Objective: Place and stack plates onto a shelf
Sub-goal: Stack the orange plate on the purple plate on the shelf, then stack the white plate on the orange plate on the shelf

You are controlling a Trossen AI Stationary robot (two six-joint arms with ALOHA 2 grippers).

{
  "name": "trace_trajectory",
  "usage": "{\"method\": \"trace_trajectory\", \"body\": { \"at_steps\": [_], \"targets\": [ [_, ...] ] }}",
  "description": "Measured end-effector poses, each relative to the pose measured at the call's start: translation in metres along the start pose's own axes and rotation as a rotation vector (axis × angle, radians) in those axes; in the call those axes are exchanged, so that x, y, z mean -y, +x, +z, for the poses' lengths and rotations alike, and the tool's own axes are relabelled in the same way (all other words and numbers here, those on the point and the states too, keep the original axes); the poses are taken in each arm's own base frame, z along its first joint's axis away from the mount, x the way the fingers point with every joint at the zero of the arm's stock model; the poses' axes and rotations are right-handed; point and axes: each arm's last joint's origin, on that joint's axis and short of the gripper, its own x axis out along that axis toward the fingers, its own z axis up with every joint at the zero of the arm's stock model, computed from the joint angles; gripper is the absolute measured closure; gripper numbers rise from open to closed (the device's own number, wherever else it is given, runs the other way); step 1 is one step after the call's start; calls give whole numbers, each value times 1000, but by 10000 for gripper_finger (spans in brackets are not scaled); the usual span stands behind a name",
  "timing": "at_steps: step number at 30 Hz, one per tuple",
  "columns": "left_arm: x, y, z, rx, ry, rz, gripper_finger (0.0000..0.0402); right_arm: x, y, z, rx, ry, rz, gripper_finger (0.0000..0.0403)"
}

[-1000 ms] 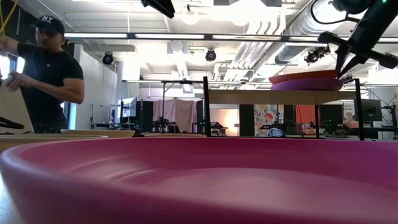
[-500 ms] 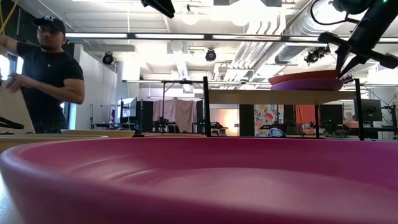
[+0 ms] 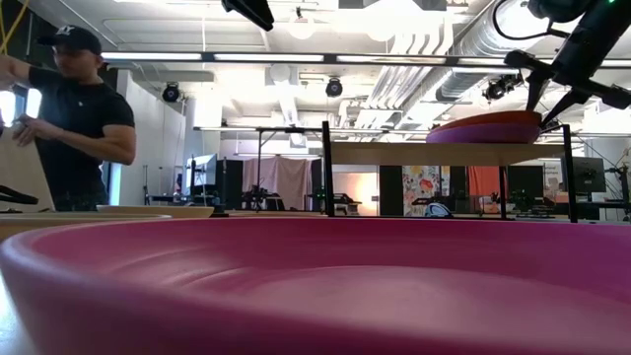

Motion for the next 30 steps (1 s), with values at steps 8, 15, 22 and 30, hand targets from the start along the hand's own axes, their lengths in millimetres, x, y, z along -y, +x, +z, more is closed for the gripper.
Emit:
{"method": "trace_trajectory", "body": {
  "at_steps": [8,15,22,30],
  "targets": [
    [0,0,0,1,0,0,303,3,-7,0,-26,-11,50,302],
    [0,0,0,1,0,0,303,11,-17,1,-36,-1,86,302],
    [0,0,0,-4,1,0,303,15,-22,1,-76,-1,121,302],
    [0,0,-7,-71,-21,0,303,11,-27,0,-151,-54,222,302]
  ]
}}
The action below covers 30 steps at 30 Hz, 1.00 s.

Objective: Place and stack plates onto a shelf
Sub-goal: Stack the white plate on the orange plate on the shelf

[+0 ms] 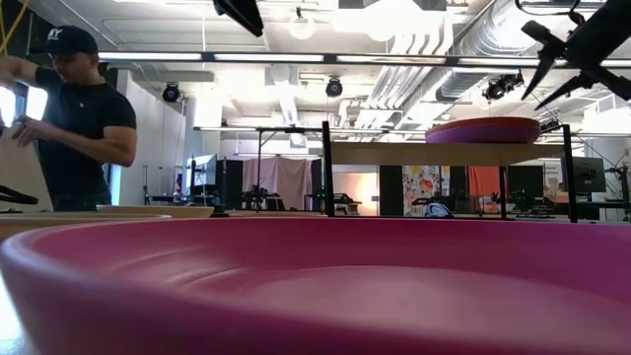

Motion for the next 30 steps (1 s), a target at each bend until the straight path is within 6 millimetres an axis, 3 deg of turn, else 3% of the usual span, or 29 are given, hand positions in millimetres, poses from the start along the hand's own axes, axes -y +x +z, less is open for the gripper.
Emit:
{"method": "trace_trajectory", "body": {
  "at_steps": [7,14,22,30],
  "targets": [
    [-1,1,-11,-101,-58,23,303,-11,-2,0,-61,-118,156,302],
    [-3,27,-29,-212,-155,62,303,-34,-9,3,-135,-259,467,302],
    [-27,64,-59,-360,-339,173,303,-59,-26,6,-153,-455,865,302],
    [-53,92,-92,-481,-465,249,303,-69,-38,8,-128,-563,1060,302]
  ]
}}
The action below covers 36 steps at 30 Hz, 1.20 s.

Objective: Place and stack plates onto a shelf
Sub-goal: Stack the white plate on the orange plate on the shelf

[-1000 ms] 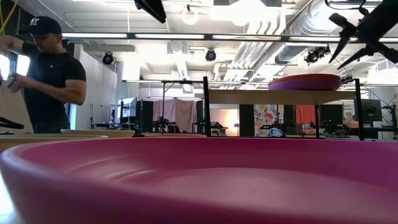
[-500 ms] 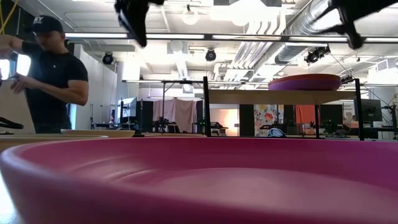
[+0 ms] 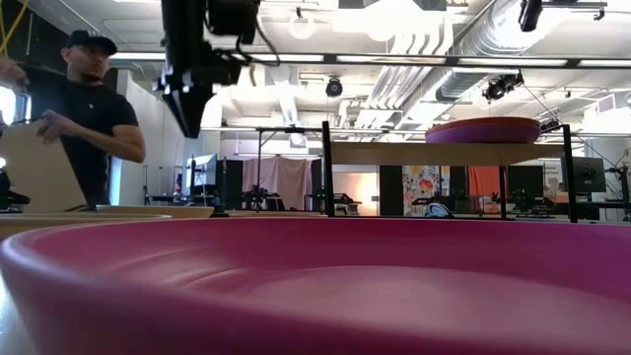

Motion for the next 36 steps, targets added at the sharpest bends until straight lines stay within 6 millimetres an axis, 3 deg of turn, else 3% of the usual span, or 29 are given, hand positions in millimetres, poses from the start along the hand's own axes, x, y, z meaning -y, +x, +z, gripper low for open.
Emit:
{"method": "trace_trajectory", "body": {
  "at_steps": [8,16,36],
  "targets": [
    [-17,37,-5,-51,-98,7,303,1,1,0,-1,2,-2,302],
    [-19,65,-15,-68,-128,-21,303,1,1,0,0,4,-7,302],
    [-10,109,-19,-152,-86,-7,303,13,13,1,-33,50,-47,302]
  ]
}}
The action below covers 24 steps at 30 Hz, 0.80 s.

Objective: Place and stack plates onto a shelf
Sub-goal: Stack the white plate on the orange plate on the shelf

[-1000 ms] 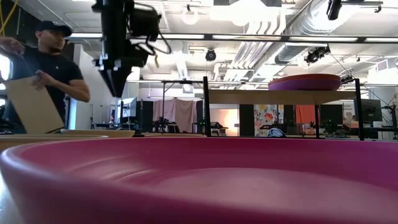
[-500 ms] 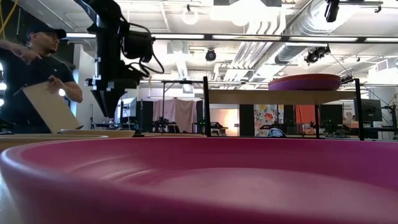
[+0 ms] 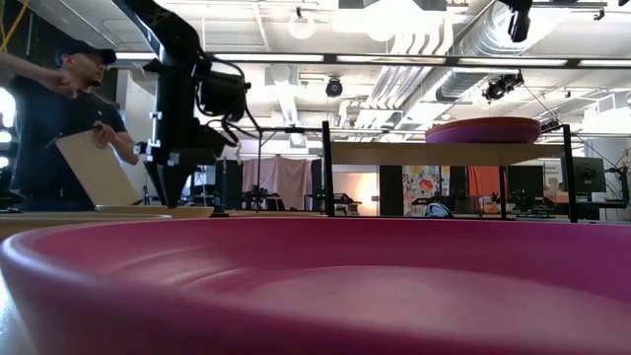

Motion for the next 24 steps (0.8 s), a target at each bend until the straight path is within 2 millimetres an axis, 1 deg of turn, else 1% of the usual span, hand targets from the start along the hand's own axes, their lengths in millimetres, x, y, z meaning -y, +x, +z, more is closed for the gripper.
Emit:
{"method": "trace_trajectory", "body": {
  "at_steps": [9,15,19,24],
  "targets": [
    [-1,20,4,-60,1,76,303,0,0,0,0,35,0,302],
    [-2,22,4,-73,17,80,306,0,0,0,0,33,0,302],
    [-2,22,4,-74,46,78,328,0,0,0,0,32,0,302],
    [-2,22,4,-76,85,77,374,0,0,0,0,19,0,302]
  ]
}}
